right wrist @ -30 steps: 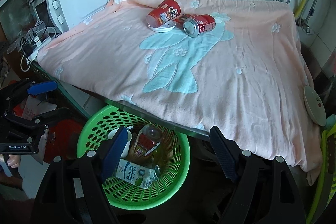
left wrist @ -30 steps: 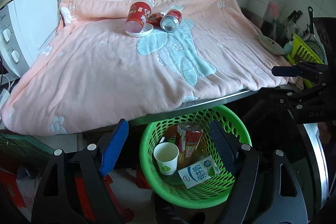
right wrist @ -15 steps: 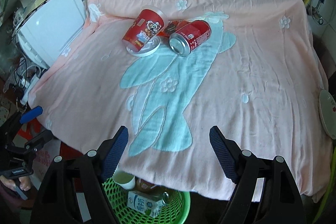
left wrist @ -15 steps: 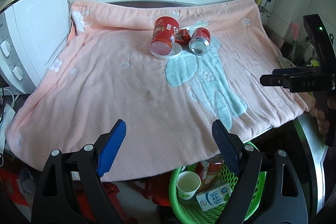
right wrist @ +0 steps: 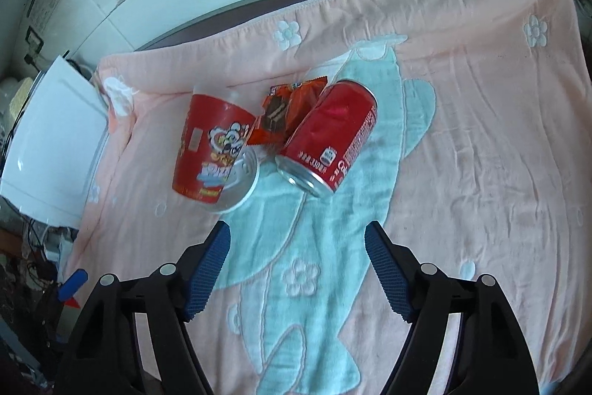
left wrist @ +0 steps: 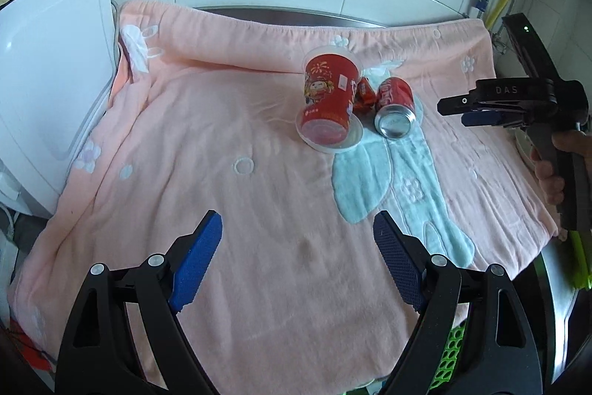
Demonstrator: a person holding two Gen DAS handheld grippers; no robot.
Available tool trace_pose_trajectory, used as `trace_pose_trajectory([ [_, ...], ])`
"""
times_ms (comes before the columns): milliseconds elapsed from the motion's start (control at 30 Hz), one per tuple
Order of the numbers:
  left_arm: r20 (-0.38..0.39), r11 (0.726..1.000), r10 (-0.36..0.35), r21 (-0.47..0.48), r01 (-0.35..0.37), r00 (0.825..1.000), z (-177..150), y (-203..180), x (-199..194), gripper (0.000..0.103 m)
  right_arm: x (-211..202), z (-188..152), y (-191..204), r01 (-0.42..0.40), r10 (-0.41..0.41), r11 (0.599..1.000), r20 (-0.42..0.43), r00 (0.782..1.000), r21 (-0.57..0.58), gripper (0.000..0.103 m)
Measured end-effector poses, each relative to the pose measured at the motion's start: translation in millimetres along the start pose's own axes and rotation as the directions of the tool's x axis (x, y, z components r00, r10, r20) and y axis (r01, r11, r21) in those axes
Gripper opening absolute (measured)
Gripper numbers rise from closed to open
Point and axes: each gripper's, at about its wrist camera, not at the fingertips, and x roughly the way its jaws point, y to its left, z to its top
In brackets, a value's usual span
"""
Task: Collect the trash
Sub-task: 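Reach down and grasp the red Coke can with the right gripper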
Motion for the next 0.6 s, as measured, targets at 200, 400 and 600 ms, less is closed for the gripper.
trace_pose_trajectory([
  [200,0.014,1.0,0.001,0.012,-0.001,1.0,30.1,9.9,22.1,0.083,31.3,33.2,-14.1,0.01,-0.009,0.996,-0.017,1.0,0.09,0.072],
  [400,0.016,1.0,-0.003,0.02,0.003,1.0,52.1,15.9,41.0,0.083,53.9,47.5,-26.3,0.004,0.001,0.987,-0.031,1.0,0.163,0.069],
  [600,0.023,0.998,0.0,0.055,-0.001,1.0,70.8,11.4,55.9,0.083,72.0,55.5,-37.7,-0.016,0.028,0.972,-0.05,0.998,0.234,0.068],
])
